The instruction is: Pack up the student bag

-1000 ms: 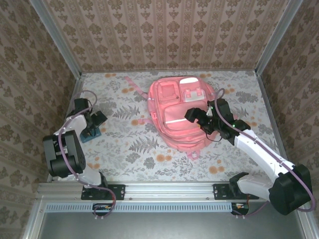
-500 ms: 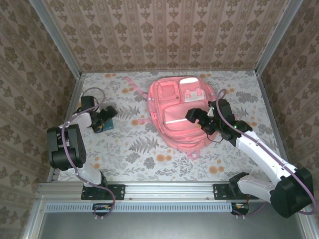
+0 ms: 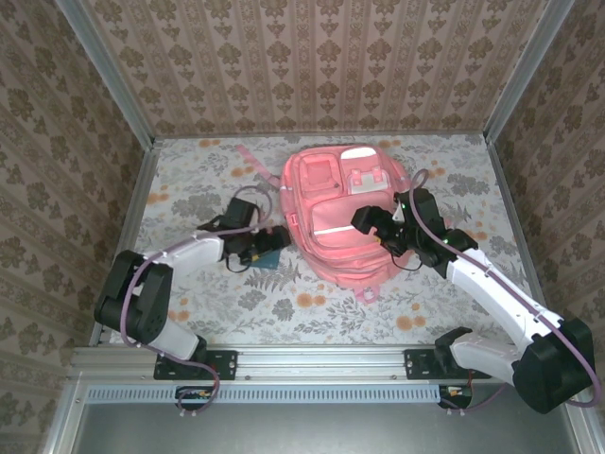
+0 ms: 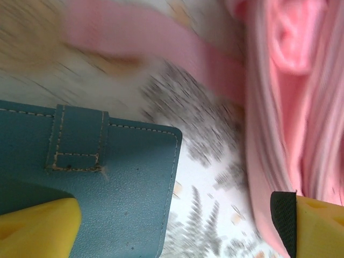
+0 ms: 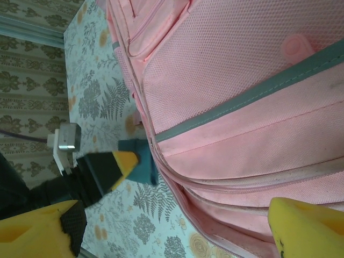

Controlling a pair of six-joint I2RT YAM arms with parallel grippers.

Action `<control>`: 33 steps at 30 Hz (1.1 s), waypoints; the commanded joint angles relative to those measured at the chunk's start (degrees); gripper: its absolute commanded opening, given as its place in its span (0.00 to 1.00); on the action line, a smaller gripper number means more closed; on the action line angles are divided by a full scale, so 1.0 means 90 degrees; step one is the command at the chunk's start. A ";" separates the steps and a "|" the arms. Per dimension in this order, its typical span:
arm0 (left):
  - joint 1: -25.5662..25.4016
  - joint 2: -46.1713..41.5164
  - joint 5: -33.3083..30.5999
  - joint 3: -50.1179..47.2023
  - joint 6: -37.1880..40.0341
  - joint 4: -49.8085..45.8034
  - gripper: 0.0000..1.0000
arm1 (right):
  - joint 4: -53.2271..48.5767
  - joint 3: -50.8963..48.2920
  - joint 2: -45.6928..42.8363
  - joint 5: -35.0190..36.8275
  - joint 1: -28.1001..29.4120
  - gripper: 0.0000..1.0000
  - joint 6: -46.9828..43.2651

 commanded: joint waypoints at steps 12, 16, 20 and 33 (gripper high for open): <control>-0.0973 -0.1472 -0.1038 0.0028 -0.0986 -0.1785 0.84 | -0.0859 0.1146 0.1073 0.0871 0.1320 0.82 -0.1035; -0.0845 -0.2127 -0.1265 -0.0596 -0.1647 -0.1754 0.78 | -0.1013 0.1739 0.1952 0.1013 0.1920 0.75 -0.1250; -0.0690 -0.2802 -0.1367 -0.1368 -0.2379 -0.1512 0.73 | -0.1051 0.2464 0.3007 0.0942 0.2430 0.71 -0.1243; -0.0356 -0.3204 -0.0921 -0.2289 -0.3149 -0.0252 0.55 | -0.2003 0.4711 0.5786 0.0726 0.2860 0.50 -0.1257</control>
